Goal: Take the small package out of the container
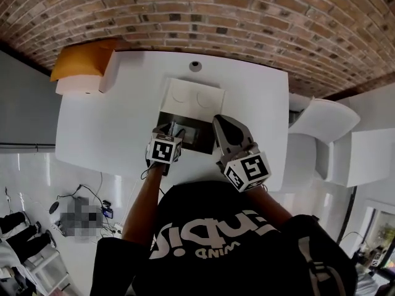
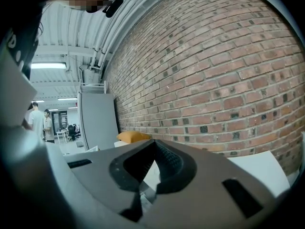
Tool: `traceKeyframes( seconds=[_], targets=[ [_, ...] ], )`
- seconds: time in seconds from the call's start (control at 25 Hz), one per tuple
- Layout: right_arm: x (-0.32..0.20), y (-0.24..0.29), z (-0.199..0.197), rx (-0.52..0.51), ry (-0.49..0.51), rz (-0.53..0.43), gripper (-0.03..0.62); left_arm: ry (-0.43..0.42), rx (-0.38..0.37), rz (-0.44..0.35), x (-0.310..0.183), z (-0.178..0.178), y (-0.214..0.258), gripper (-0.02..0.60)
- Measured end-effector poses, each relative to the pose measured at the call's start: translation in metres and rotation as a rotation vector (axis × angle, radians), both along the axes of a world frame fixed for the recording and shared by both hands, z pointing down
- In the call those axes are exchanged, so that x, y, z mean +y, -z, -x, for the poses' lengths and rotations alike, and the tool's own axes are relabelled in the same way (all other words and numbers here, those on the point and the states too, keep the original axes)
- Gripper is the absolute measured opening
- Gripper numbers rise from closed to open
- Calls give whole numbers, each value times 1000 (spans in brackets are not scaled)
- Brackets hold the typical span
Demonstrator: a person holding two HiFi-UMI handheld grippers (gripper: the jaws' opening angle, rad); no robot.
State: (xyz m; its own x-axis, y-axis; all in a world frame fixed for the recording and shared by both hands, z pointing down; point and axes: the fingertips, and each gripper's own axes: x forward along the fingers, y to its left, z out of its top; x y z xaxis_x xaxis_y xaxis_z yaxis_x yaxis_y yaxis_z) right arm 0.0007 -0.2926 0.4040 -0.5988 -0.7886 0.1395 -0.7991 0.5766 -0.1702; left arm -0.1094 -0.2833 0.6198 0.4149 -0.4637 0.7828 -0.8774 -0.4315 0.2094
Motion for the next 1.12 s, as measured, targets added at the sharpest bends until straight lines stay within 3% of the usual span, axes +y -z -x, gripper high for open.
traceKeyframes(
  seconds=[0.36,0.76,0.92,1.12],
  targets=[
    [-17,-14,-12,-4,-25,36,-2,-15,-84,78,-7,3,-30,221],
    [-31,-22,-9,-4,-19,53,-2,-20,-100,155,-8,3,-48,239],
    [-34,-24,-7,-7,-19,62,-2,-22,-159,180,-10,8,-45,253],
    [-36,-26,-6,-4,-17,67,-2,-9,-133,240,-6,3,-57,261]
  ],
)
